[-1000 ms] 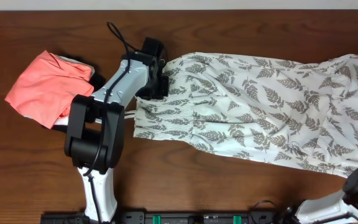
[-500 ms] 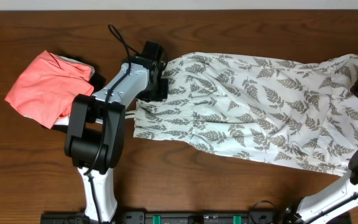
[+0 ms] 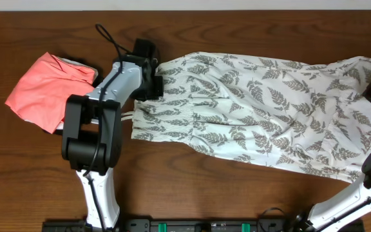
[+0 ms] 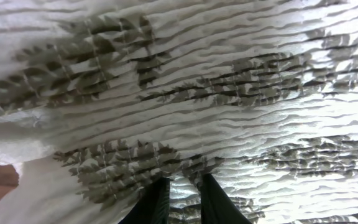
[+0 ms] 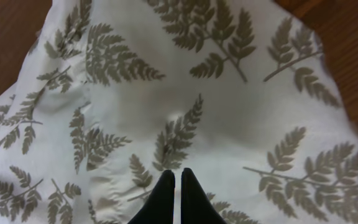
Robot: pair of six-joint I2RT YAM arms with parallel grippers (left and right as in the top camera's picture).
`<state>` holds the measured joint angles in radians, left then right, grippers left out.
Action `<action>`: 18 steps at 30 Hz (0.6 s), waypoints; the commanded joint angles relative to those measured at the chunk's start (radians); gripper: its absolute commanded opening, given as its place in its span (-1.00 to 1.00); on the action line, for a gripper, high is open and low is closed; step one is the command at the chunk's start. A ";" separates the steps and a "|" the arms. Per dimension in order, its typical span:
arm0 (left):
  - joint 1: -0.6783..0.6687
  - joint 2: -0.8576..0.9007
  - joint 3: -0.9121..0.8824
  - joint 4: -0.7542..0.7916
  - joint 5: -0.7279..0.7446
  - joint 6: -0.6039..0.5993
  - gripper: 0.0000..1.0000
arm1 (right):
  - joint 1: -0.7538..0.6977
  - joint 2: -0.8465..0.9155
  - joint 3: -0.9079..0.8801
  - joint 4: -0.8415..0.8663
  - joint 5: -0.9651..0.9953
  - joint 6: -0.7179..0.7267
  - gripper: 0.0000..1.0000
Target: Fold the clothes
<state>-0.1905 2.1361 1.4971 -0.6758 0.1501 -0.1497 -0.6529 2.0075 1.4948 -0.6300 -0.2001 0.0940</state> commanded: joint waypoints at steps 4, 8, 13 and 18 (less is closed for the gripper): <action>0.112 0.101 -0.042 -0.011 -0.045 -0.051 -0.62 | 0.010 0.042 -0.005 0.023 0.016 -0.013 -0.89; 0.134 0.101 -0.042 -0.018 -0.045 -0.051 -0.62 | 0.013 0.092 -0.005 0.037 0.016 -0.013 -0.88; 0.132 0.101 -0.042 -0.018 -0.045 -0.051 -0.62 | 0.013 0.174 -0.005 0.050 0.013 -0.013 -0.92; 0.132 0.101 -0.042 -0.018 -0.003 -0.051 -0.62 | 0.030 0.233 -0.005 0.076 0.010 -0.014 -0.92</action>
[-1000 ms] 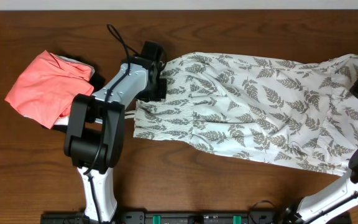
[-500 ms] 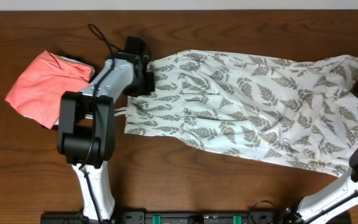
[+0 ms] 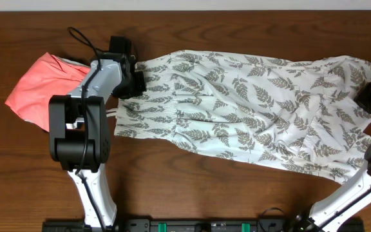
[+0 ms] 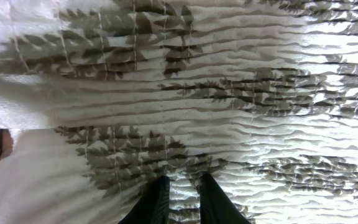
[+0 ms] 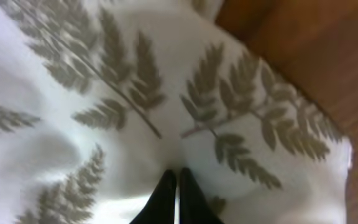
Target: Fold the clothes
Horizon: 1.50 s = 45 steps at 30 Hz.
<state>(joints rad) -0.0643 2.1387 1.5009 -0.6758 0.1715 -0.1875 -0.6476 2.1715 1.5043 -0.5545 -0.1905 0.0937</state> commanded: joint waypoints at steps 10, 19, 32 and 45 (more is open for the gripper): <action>0.006 0.098 -0.046 -0.026 -0.021 -0.013 -0.62 | 0.074 0.148 -0.014 0.264 0.064 0.033 -0.81; 0.006 0.098 -0.046 -0.031 -0.021 -0.013 -0.63 | 0.079 0.212 0.008 0.603 0.168 0.047 -0.83; 0.006 0.098 -0.046 -0.067 -0.022 -0.013 -0.63 | 0.060 0.325 0.453 0.398 0.202 0.027 -0.39; 0.006 0.098 -0.046 -0.067 -0.022 -0.009 -0.74 | 0.018 0.321 0.896 -0.375 -0.172 -0.105 -0.28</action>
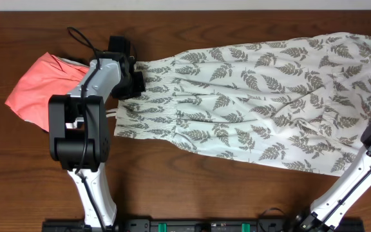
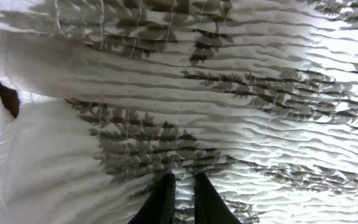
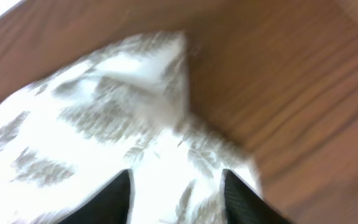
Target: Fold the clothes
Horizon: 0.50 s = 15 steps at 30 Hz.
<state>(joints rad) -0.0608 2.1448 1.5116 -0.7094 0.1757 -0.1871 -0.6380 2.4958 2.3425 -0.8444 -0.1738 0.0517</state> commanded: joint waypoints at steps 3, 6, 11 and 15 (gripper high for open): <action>0.003 0.092 -0.056 -0.034 -0.026 -0.009 -0.74 | 0.033 -0.003 0.060 -0.232 -0.196 -0.095 -0.34; 0.003 0.092 -0.056 -0.034 -0.026 -0.009 -0.74 | 0.065 -0.003 0.033 -0.316 -0.179 -0.119 -0.41; 0.003 0.092 -0.056 -0.033 -0.026 -0.009 -0.74 | 0.134 -0.003 -0.058 -0.278 -0.144 -0.155 -0.49; 0.003 0.092 -0.056 -0.034 -0.026 -0.009 -0.74 | 0.188 -0.003 -0.169 -0.157 -0.063 -0.154 -0.48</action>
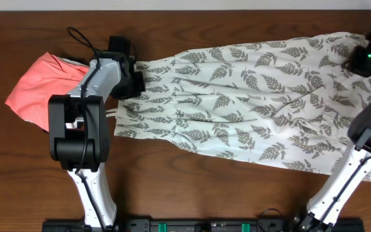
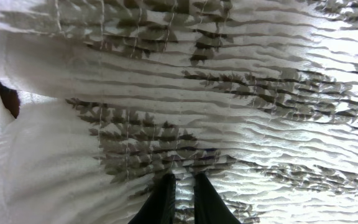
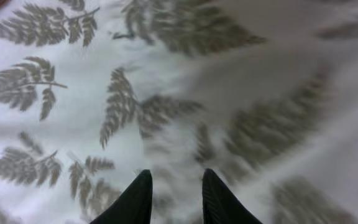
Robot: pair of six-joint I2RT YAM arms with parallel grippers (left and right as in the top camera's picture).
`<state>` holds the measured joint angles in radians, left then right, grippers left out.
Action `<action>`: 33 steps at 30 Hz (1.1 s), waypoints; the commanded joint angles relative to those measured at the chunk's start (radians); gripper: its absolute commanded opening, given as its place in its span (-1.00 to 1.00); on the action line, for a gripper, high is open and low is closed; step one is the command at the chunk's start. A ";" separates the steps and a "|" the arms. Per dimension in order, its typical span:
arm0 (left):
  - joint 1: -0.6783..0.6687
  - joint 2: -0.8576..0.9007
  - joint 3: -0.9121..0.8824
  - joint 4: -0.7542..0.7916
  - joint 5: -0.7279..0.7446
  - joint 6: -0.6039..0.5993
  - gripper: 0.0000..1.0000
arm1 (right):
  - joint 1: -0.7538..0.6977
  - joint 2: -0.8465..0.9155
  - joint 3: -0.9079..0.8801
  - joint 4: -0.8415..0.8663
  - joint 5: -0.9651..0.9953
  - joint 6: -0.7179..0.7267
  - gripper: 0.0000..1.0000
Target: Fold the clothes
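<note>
A white dress with a grey fern print [image 1: 250, 96] lies spread lengthwise across the table. My left gripper [image 1: 131, 81] sits at its smocked top on the left. In the left wrist view that gripper [image 2: 184, 186] is shut on a pinch of the ribbed fabric [image 2: 241, 112]. My right gripper [image 1: 366, 58] hovers over the far right hem. In the right wrist view it [image 3: 176, 183] stands open above the blurred fern cloth [image 3: 73, 93], with nothing held.
A coral-pink garment [image 1: 44, 90] lies crumpled at the far left, just beyond the left arm. Bare dark wood table [image 1: 192, 187] runs along the front edge. The dress's lower right corner reaches the frame's right edge.
My open right gripper was at the dress's far top-right corner with bare wood in view. It now sits back over the hem cloth. The left gripper and dress have not moved.
Both grippers were shut on the rumpled dress, left on the smocked top, right on the hem. Then the left end lay further left. Later the dress lay stretched flatter and the right gripper was open at the corner; now it is over the hem.
</note>
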<state>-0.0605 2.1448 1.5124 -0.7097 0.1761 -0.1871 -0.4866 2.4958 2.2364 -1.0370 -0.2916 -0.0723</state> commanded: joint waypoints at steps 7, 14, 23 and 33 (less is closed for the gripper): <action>0.002 0.092 -0.057 -0.033 -0.027 -0.009 -0.74 | 0.092 -0.003 -0.241 0.254 0.091 -0.016 -0.53; 0.002 0.092 -0.057 -0.033 -0.027 -0.009 -0.74 | 0.125 0.003 -0.344 0.545 0.108 0.045 -0.42; 0.002 0.092 -0.057 -0.033 -0.027 -0.010 -0.74 | 0.164 0.076 -0.383 0.997 0.058 0.232 0.00; 0.002 0.092 -0.057 -0.034 -0.027 -0.009 -0.74 | 0.119 0.005 -0.372 0.961 -0.066 0.257 0.30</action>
<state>-0.0605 2.1452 1.5127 -0.7105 0.1764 -0.1871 -0.3397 2.5332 1.8778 -0.0292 -0.3012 0.1539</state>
